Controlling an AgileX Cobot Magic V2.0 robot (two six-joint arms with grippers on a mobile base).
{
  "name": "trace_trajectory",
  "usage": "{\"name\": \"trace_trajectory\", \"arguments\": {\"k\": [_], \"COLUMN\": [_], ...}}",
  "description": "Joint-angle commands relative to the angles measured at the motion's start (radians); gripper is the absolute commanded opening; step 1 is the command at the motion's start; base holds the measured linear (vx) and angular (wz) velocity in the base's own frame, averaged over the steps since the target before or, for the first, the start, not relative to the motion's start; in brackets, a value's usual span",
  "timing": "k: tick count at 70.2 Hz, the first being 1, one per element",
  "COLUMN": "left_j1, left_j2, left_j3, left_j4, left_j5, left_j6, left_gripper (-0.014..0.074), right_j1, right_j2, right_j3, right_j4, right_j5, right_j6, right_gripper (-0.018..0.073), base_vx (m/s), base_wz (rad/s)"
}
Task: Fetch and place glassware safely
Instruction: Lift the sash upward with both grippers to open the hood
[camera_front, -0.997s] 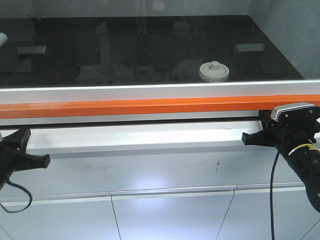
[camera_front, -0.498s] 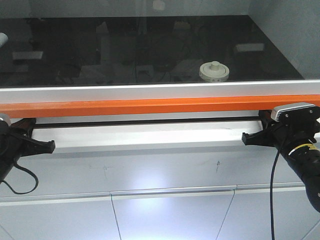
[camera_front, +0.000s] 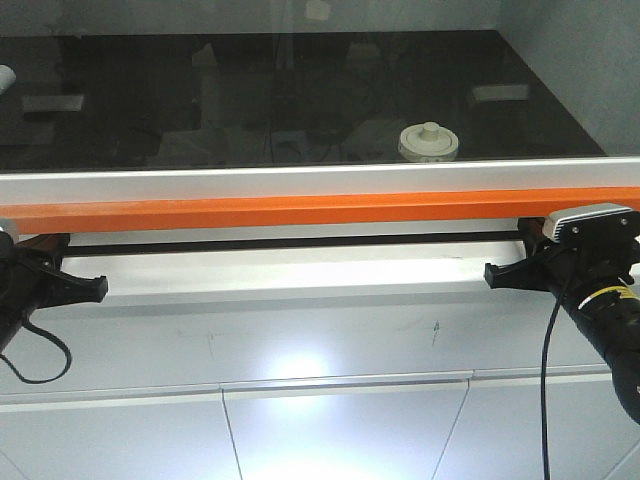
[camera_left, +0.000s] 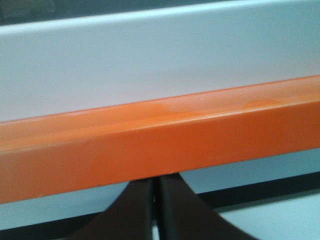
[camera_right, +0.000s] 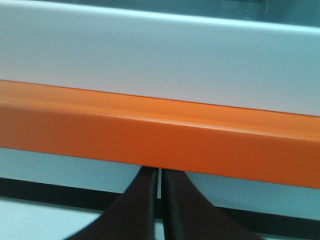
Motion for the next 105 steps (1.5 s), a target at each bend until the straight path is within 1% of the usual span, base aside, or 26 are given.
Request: {"name": "trace_trajectory", "arguments": {"k": [1, 21, 43, 73, 84, 105], "left_j1": [0.000, 0.000, 0.000, 0.000, 0.000, 0.000], "left_j2": [-0.092, -0.188, -0.312, -0.452, -0.482, -0.488], "left_j3": [-0.044, -0.046, -0.172, -0.387, -0.431, -0.437], "left_j4": [-0.020, -0.020, -0.018, -0.011, -0.011, -0.011], "left_j5": [-0.198, -0.178, 0.001, 0.228, 0.268, 0.315], "left_j6": [0.000, 0.000, 0.000, 0.000, 0.000, 0.000], "left_gripper": [-0.0007, -0.0007, -0.0007, -0.0007, -0.0007, -0.0007], "right_j1": [0.002, 0.002, 0.002, 0.002, 0.002, 0.002], "right_j2": [-0.069, -0.139, -0.224, -0.357, -0.401, -0.433], "right_j3": [-0.031, -0.118, -0.169, -0.297, -0.331, -0.335], "right_j4": [-0.004, -0.014, -0.016, -0.020, -0.021, -0.021], "right_j5": [-0.114, 0.018, 0.042, 0.189, 0.220, 0.268], "right_j6": [-0.003, -0.003, 0.019, 0.042, 0.042, 0.042], "right_gripper": [-0.0001, -0.0001, -0.0001, -0.0001, -0.0001, -0.0001], "base_vx": [0.00, 0.00, 0.00, 0.00, 0.00, 0.00], "base_wz": [0.00, 0.00, 0.00, 0.00, 0.00, 0.00]}}
